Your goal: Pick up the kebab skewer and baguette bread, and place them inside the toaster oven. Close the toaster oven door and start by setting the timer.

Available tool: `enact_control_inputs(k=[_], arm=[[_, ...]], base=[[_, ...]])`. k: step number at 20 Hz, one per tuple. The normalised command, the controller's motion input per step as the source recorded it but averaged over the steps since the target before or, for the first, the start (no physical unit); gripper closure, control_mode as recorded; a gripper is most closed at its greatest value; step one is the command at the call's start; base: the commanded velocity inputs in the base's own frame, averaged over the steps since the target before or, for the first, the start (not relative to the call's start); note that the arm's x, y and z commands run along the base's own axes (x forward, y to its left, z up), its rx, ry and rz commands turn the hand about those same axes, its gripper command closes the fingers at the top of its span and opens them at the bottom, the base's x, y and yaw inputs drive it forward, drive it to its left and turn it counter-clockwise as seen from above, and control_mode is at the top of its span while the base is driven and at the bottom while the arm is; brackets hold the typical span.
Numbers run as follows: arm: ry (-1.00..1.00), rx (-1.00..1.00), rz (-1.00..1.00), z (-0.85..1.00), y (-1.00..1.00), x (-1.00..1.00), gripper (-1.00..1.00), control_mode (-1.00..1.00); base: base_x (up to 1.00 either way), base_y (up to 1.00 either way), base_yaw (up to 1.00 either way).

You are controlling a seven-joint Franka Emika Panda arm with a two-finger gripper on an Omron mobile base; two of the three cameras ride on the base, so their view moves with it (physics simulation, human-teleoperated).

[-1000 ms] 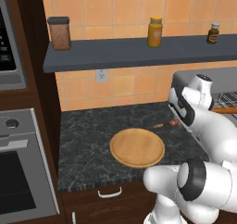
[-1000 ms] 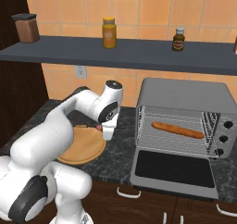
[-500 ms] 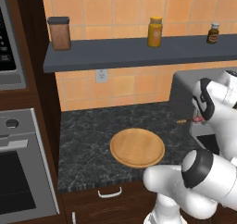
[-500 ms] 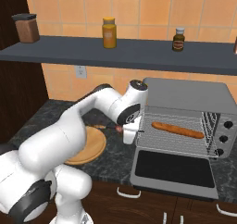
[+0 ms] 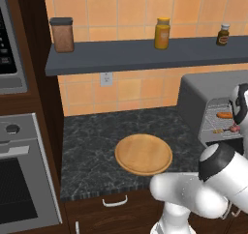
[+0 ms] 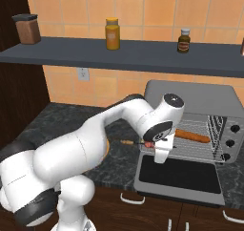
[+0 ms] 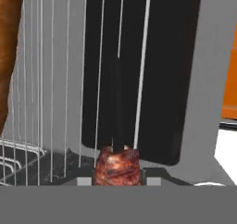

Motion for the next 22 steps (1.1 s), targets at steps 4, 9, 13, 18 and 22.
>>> enact_control_inputs(k=[4,9,13,18,22], arm=[[0.0,0.0,0.0,0.08,-0.96,0.1,1.0,-1.0],[-0.08,0.0,0.0,0.01,-0.59,0.57,1.0,-1.0],[-0.26,0.02,-0.01,0.0,-0.29,0.26,1.0,-1.0],[-0.24,0.01,-0.07,0.09,-0.21,0.24,1.0,-1.0],[-0.05,0.03,-0.08,-0.08,-0.17,0.4,1.0,-1.0]], base=[[0.0,0.0,0.0],[0.0,0.0,0.0],[0.0,0.0,0.0],[0.0,0.0,0.0],[0.0,0.0,0.0]])
